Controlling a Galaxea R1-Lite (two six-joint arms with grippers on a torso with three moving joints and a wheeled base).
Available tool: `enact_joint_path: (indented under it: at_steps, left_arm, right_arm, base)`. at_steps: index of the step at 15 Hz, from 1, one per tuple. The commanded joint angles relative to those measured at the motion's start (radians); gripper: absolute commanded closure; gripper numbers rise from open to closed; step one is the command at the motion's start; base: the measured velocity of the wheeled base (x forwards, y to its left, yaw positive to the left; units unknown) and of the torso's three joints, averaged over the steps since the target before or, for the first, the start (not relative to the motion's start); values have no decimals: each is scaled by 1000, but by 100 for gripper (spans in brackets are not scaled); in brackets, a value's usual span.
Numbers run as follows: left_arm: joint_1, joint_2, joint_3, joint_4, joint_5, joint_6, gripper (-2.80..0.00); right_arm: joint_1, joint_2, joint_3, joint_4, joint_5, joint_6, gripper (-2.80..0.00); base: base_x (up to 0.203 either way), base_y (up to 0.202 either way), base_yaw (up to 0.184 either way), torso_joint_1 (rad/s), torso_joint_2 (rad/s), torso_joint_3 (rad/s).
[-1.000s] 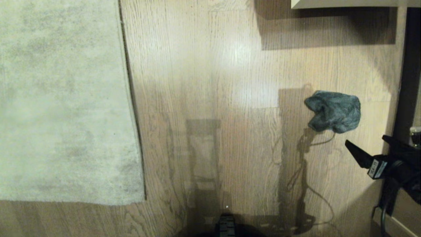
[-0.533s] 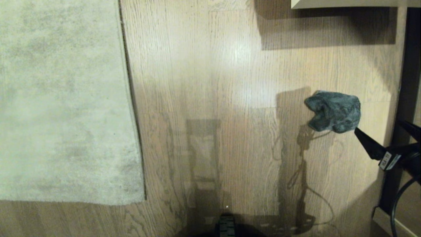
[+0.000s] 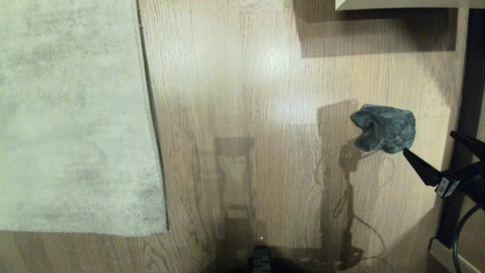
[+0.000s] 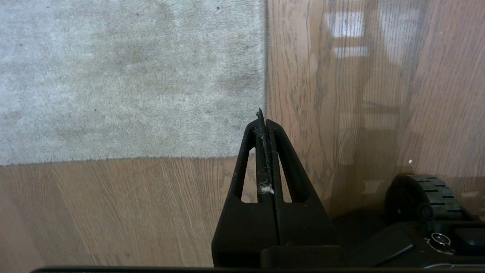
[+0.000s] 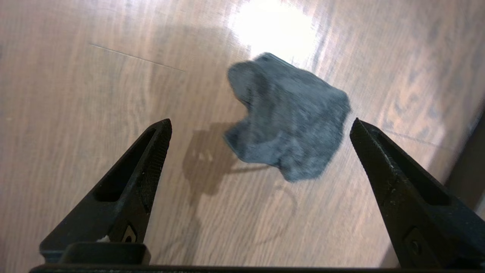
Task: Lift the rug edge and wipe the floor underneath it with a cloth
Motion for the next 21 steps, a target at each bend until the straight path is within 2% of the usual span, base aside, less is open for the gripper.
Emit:
enact_joint_path:
  at_steps: [1,4,5,13,21]
  left_arm:
    - [0,0,0,0,0,0,0]
    - [0,1,0,0,0,0,0]
    - [0,1,0,0,0,0,0]
    - [0,1,0,0,0,0,0]
    - [0,1,0,0,0,0,0]
  right_arm:
    - [-16,1,6,-9,1,3,-280]
    - [-18,-8,9,-11,1,30,-280]
    - [-18,-14,11,-11,1,30,0]
    - [-16,-149,105,40,2,58,0]
    - [-7,-453,119,354,1,117,0]
  base:
    - [0,0,0,0,0,0]
    - [0,0,0,0,0,0]
    - [0,0,0,0,0,0]
    - [0,0,0,0,0,0]
    - [0,0,0,0,0,0]
